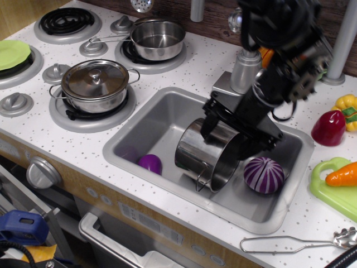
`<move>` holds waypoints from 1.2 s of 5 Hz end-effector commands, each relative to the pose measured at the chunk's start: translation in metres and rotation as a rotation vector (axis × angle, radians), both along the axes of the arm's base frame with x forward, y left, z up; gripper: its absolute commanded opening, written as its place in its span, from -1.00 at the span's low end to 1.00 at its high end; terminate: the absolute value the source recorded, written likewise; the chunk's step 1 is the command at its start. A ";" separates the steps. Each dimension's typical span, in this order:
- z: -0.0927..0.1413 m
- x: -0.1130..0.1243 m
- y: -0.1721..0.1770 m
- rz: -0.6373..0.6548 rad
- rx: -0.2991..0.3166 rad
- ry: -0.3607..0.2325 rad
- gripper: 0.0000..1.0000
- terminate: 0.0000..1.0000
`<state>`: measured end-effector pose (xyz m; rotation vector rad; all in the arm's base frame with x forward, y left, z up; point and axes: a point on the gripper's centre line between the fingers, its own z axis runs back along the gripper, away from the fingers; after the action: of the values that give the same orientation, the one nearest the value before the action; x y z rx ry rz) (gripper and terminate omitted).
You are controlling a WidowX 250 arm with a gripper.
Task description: Flip pot upright in sink
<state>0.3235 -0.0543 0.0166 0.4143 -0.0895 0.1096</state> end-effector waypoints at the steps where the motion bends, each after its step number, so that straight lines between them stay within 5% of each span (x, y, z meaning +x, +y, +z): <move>1: 0.011 0.007 0.001 -0.017 0.079 -0.037 1.00 -1.00; 2: 0.007 0.005 0.003 -0.030 0.108 -0.041 1.00 -1.00; 3: 0.000 0.004 0.009 -0.012 0.071 -0.037 1.00 -1.00; 4: -0.006 0.010 0.020 -0.002 0.023 -0.030 -1.00 -1.00; 6: -0.012 0.019 0.034 -0.009 -0.021 -0.002 -1.00 -1.00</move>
<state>0.3421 -0.0155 0.0032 0.3944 -0.1050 0.0788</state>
